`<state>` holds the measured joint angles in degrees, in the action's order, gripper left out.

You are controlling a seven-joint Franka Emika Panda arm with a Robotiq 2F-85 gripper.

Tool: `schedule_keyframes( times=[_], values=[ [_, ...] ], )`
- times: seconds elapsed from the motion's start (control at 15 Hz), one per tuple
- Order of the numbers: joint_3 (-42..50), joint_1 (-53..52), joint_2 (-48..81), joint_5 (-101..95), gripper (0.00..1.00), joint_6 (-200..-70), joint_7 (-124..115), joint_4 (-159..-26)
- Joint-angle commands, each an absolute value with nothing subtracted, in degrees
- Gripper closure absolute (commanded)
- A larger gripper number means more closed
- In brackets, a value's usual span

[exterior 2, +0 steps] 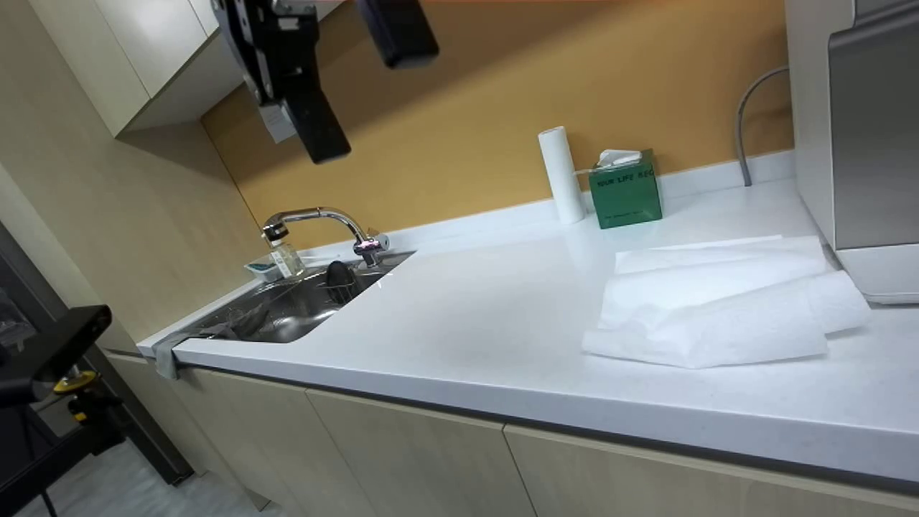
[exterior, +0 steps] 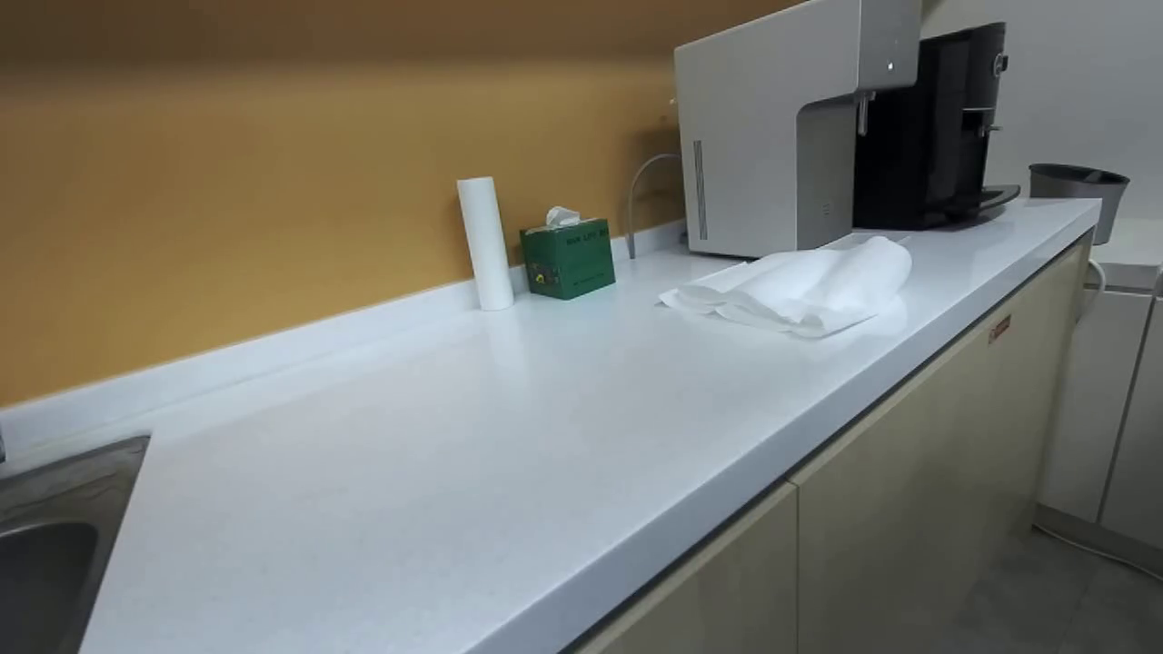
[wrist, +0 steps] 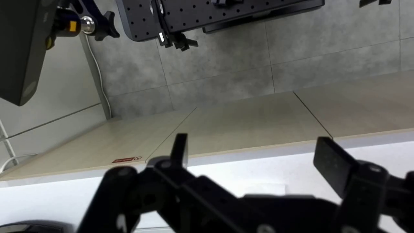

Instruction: Use the white napkin to wipe the counter.

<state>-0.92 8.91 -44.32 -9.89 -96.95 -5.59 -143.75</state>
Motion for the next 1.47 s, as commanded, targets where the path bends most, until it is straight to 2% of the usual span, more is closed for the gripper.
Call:
schedule_keyframes(
  times=[0.0, 0.47, 0.87, 0.93, 1.4],
  values=[
    [0.8, 8.66, -42.06, -9.42, 0.0, -100.73, -8.32, -143.12],
    [3.9, 9.95, -27.13, -7.35, 0.0, -115.27, -9.97, -139.91],
    [7.69, 8.75, -12.46, -0.27, 0.0, -121.41, -3.16, -134.14],
    [6.02, 9.41, -17.23, -3.41, 0.0, -122.01, -5.25, -138.29],
    [7.21, 9.65, -10.28, -2.83, 0.0, -125.05, -5.01, -134.6]
  ],
)
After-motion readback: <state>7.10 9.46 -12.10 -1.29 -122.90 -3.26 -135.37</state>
